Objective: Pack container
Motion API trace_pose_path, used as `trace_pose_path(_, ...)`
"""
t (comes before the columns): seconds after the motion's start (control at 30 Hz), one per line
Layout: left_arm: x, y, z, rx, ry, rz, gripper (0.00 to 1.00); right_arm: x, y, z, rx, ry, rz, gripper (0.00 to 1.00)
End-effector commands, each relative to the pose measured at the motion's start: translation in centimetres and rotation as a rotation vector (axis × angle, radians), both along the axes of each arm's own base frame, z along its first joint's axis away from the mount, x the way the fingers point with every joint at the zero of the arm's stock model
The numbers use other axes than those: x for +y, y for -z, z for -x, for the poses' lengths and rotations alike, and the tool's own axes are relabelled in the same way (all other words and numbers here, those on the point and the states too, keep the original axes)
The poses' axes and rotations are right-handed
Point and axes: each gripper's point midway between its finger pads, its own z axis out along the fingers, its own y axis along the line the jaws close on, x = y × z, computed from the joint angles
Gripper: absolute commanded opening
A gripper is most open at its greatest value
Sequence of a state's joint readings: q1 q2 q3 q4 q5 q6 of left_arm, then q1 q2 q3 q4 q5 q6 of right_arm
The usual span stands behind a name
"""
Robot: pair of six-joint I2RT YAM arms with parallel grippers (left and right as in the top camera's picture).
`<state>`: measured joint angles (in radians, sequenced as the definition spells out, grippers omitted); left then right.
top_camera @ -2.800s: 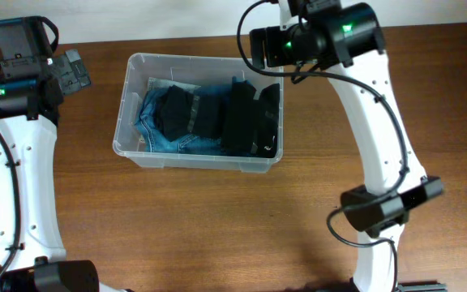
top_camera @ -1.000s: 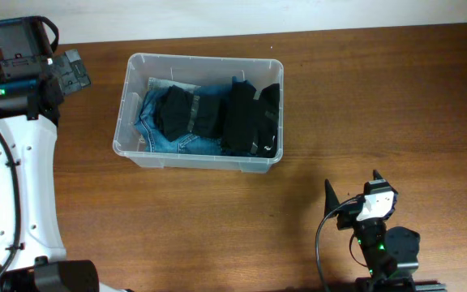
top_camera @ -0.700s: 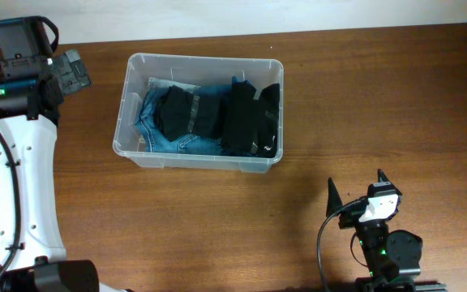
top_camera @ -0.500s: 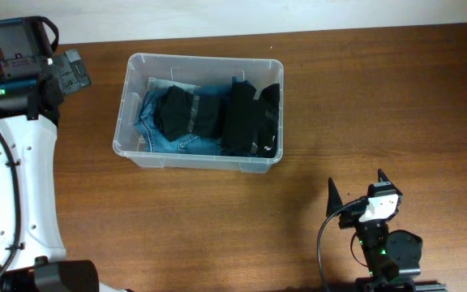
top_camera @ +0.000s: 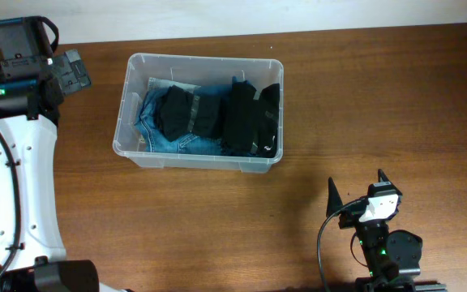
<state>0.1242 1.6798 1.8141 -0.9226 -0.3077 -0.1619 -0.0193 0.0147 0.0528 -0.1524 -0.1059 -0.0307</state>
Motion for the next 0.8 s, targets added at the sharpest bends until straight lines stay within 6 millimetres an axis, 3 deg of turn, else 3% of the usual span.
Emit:
trace_pose_path(0.0,0.4,-0.2,-0.1,-0.006,-0.012,-0.007,0.99,-0.4,0.2,0.0,-0.004,0.020,0.008,0.98)
trace_pose_path(0.2,0.4,-0.7,0.1,-0.016,-0.016,-0.012,1.00,-0.4,0.2,0.0,-0.004,0.020,0.008,0.98)
trace_pose_path(0.53,-4.7,-4.7,2.3,-0.232,0.145,0.049,0.99,-0.4,0.2,0.0,-0.004,0.020,0.008,0.98)
trace_pose_path(0.77,-7.7,-3.4,5.1,-0.496,0.281,0.085,0.99,-0.4,0.2,0.0,-0.004,0.020,0.008,0.99)
